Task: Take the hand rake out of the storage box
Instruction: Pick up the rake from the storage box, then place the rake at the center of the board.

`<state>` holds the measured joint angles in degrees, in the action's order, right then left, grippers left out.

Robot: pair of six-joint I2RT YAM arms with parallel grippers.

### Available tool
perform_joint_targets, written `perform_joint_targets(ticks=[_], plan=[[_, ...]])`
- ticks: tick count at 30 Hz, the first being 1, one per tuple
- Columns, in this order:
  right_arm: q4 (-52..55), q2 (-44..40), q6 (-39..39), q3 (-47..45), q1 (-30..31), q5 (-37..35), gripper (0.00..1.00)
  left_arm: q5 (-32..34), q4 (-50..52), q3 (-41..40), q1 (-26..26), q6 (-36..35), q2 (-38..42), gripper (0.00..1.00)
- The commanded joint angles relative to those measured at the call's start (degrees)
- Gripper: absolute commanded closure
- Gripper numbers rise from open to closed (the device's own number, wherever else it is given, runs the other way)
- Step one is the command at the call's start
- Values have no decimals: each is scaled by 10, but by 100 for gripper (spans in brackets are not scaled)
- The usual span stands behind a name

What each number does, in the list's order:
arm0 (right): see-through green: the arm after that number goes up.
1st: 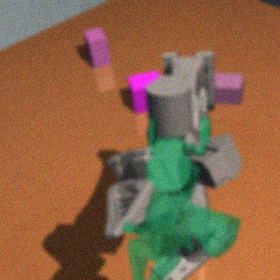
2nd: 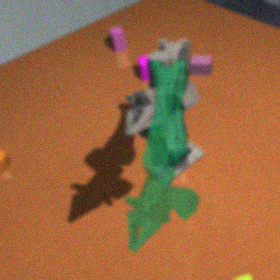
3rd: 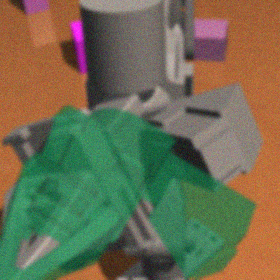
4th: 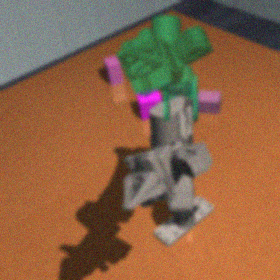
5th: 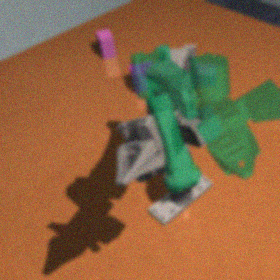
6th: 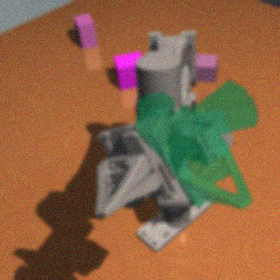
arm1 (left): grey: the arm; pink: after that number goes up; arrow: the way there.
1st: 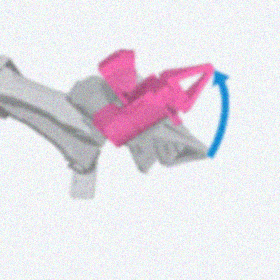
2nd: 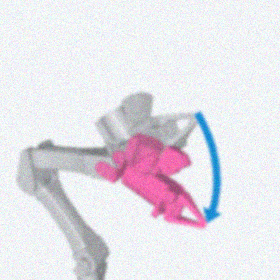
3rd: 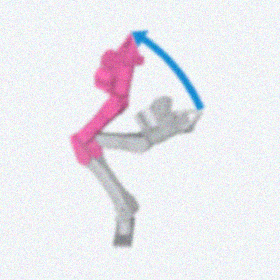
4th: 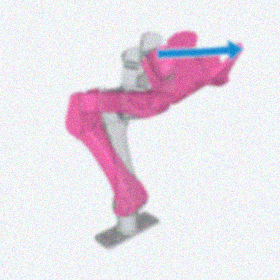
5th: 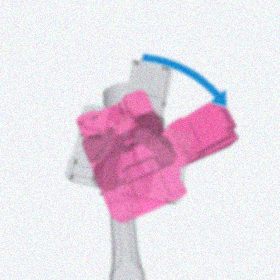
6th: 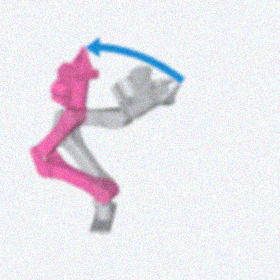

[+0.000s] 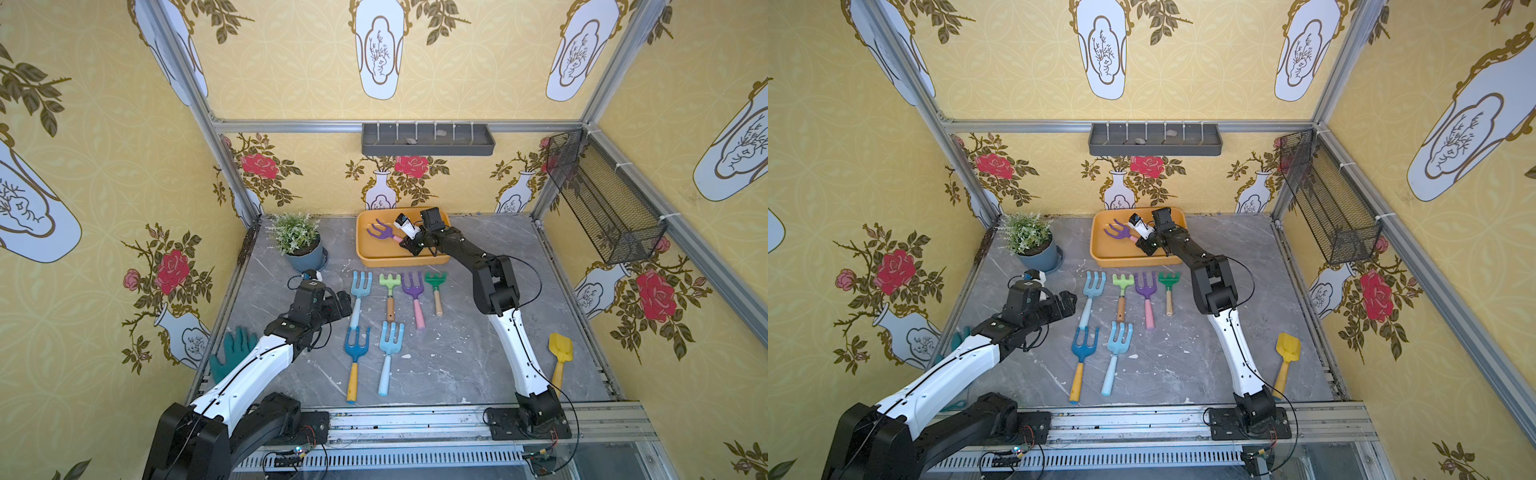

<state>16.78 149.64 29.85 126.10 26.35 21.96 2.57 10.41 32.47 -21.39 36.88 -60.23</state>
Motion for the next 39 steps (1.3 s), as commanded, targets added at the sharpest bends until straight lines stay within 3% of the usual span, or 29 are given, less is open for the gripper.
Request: perform_joint_targets(ticks=[1,8,14,21,23,25,29,32,34,35,36,37,39], plan=[[-21,-44,-18,-34,1,-3,99,1,-1,-1,1,-3,4,0],[-103,-150,-125,-156,-7,-17,100,3,5,-13,0,0,30,0],[-204,-287,-227,-330,-7,-45,100,-5,11,-26,1,3,48,0],[-263,-508,-379,-547,40,-153,100,0,29,-51,2,9,107,0],[-263,-580,-423,-613,78,-196,100,1,33,-58,2,12,122,0],[-250,-654,-473,-687,147,-282,100,-1,44,-61,3,14,137,0],[-214,-776,-560,-811,347,-509,100,-2,53,-74,3,21,169,0],[-84,-812,-725,-848,522,-676,100,-15,53,-80,4,21,188,0],[86,-789,-915,-839,649,-776,100,-16,55,-83,4,21,197,0],[193,-767,-1039,-822,699,-801,100,-17,56,-85,4,21,200,0],[361,-729,-1244,-799,749,-814,100,-19,57,-86,4,36,203,0],[470,-684,-1377,-778,790,-810,100,-20,55,-87,4,37,205,0],[622,-583,-1523,-728,842,-767,100,-26,54,-87,4,37,205,0]])
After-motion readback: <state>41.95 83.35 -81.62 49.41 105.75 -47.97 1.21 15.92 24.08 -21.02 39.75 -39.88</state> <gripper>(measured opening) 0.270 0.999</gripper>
